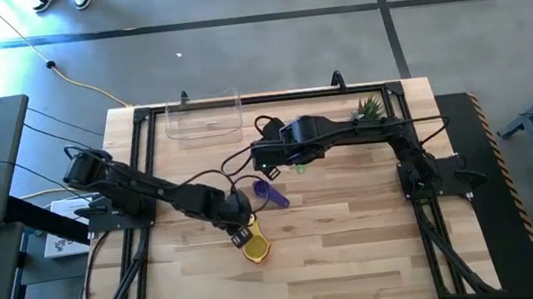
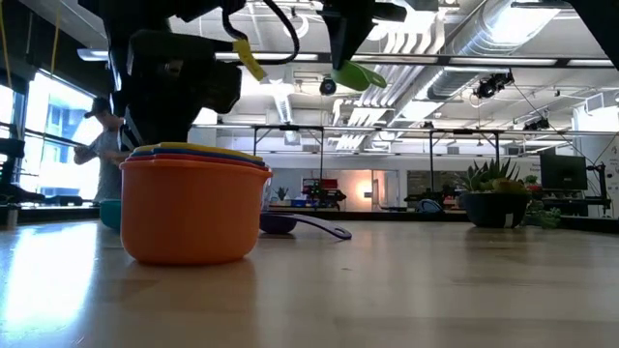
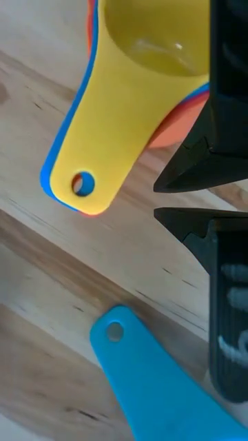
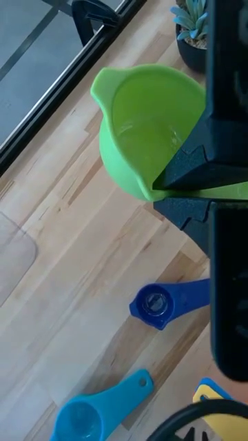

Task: Nest measuring cups in basket
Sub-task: Stack the green measuring cup on the yellow measuring cup, then stack the light blue measuring cup on the green measuring cup

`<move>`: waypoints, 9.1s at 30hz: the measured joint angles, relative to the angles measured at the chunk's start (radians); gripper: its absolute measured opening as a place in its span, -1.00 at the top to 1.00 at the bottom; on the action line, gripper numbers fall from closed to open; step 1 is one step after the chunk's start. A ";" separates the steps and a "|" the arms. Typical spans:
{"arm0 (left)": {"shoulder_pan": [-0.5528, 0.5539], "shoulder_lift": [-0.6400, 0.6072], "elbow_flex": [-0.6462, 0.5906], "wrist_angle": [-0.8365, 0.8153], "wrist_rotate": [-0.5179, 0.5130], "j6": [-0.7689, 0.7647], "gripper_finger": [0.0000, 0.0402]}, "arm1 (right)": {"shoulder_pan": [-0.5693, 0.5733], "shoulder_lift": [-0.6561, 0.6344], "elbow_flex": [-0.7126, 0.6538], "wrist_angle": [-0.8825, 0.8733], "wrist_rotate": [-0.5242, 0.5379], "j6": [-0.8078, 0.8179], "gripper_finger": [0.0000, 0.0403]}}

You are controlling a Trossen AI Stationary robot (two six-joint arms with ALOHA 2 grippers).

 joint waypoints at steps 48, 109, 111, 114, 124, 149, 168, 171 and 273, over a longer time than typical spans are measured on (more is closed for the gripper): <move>0.023 0.102 0.000 0.382 0.116 0.186 0.83 | -0.001 0.000 0.000 0.001 0.002 -0.044 1.00; 0.016 -0.506 0.001 -0.427 0.010 -0.406 0.83 | 0.296 0.112 -0.010 0.499 -0.455 -1.460 0.98; 0.008 -0.507 0.001 -0.426 0.010 -0.417 0.83 | 0.297 0.134 -0.010 0.490 -0.459 -1.475 0.98; -0.002 -0.506 0.001 -0.426 0.006 -0.420 0.83 | 0.301 0.159 -0.010 0.486 -0.460 -1.492 0.98; -0.031 -0.506 0.001 -0.429 -0.003 -0.437 0.83 | 0.326 0.251 -0.010 0.453 -0.451 -1.511 0.98; -0.071 -0.506 0.000 -0.428 -0.029 -0.481 0.83 | 0.359 0.287 -0.010 0.436 -0.405 -1.615 0.74; -0.071 -0.506 0.000 -0.428 -0.029 -0.480 0.83 | 0.321 0.287 -0.010 0.389 -0.383 -1.387 0.63; -0.071 -0.506 0.000 -0.428 -0.030 -0.463 0.83 | 0.296 0.287 -0.010 0.360 -0.383 -1.296 0.63; 0.449 -0.230 -0.194 -0.295 0.043 0.683 0.56 | -0.159 0.224 -0.008 0.295 -0.382 -0.578 0.64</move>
